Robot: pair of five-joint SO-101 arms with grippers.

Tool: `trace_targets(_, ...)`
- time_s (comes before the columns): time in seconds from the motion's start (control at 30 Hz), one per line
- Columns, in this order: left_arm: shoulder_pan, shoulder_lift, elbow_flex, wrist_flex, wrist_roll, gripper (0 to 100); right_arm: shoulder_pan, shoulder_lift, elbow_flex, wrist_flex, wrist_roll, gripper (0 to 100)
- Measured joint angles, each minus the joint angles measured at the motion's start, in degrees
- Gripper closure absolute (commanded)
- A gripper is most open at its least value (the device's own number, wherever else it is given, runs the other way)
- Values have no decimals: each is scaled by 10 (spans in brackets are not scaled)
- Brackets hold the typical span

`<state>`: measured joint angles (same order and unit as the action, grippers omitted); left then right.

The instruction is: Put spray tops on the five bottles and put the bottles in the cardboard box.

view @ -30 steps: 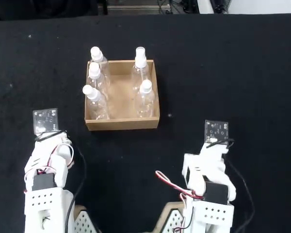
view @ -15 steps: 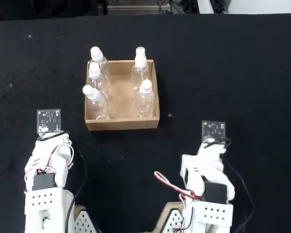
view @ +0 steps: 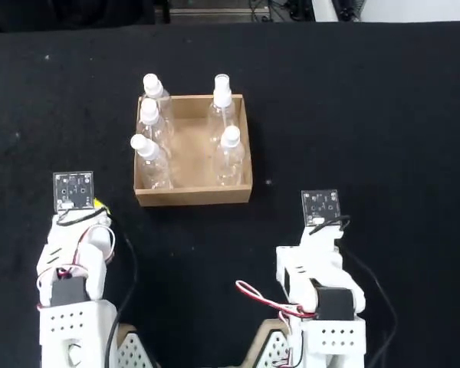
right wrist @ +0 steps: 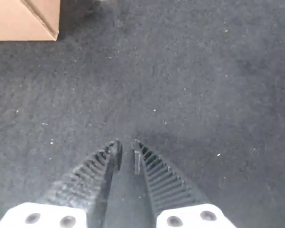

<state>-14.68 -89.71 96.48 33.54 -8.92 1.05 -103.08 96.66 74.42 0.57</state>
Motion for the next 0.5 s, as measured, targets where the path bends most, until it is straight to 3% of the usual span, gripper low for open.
trace_targets(0.23, 2, -130, 0, 4, -1, 970, 0, 0, 0, 0, 0, 987)
trace_targets(0.5, 2, -137, 0, 4, -1, 970, 0, 0, 0, 0, 0, 987)
